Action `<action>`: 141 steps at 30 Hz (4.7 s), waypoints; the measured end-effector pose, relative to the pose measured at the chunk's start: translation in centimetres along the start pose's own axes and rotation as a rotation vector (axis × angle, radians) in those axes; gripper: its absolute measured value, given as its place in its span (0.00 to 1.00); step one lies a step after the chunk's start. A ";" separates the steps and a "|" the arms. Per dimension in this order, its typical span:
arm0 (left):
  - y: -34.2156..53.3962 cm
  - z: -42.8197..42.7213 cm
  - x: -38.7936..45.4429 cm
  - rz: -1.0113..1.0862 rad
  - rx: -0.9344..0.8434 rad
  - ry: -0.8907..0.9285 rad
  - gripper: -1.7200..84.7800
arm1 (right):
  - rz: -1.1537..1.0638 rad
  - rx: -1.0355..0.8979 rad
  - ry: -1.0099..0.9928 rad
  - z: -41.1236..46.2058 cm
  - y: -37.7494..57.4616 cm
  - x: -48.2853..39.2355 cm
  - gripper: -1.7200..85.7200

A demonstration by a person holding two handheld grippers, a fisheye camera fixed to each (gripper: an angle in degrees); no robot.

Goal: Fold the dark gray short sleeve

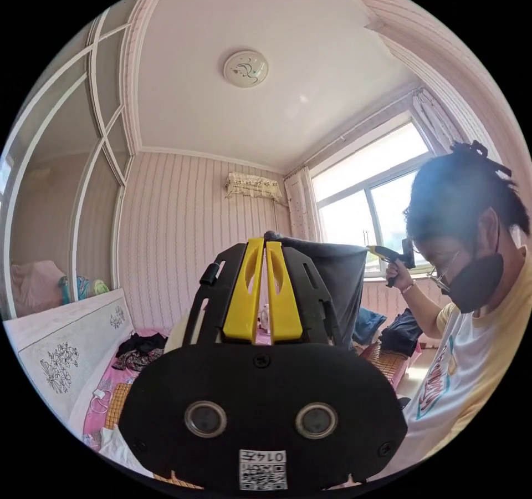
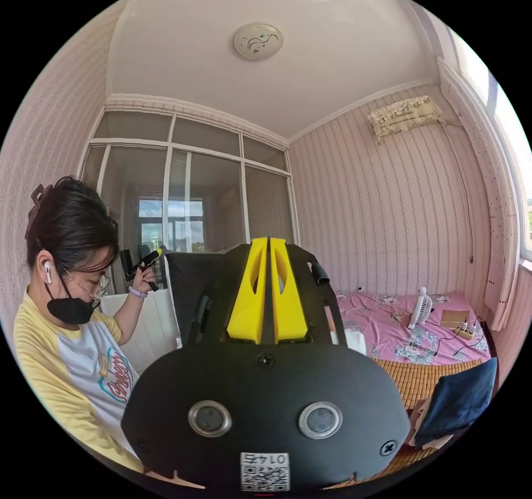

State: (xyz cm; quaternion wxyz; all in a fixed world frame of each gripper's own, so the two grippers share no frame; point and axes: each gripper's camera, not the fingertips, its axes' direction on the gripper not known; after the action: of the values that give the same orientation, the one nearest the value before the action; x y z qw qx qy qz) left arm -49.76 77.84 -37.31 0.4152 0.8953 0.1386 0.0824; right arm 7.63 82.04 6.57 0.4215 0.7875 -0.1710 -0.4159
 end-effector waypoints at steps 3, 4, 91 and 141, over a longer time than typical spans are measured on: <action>-0.3 0.7 -2.0 -0.046 0.009 -0.016 0.01 | -0.001 0.040 -0.010 -0.8 -0.6 0.0 0.02; 0.5 2.3 -3.6 -0.075 -0.031 -0.020 0.01 | 0.014 0.020 0.006 -0.3 -0.4 0.8 0.02; 79.0 -8.7 -13.4 -0.938 -1.494 -0.214 0.01 | 0.863 -1.246 0.549 3.5 59.5 16.0 0.02; 75.4 -6.8 -23.2 -0.815 -1.151 -0.215 0.02 | 0.821 -0.897 0.449 7.7 55.7 31.1 0.15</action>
State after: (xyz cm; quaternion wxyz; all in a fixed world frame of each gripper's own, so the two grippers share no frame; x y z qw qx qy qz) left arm -59.98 28.87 24.09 0.8311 0.4141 0.3551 -0.1079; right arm 24.56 26.12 33.25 0.8597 0.4735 -0.1755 -0.0771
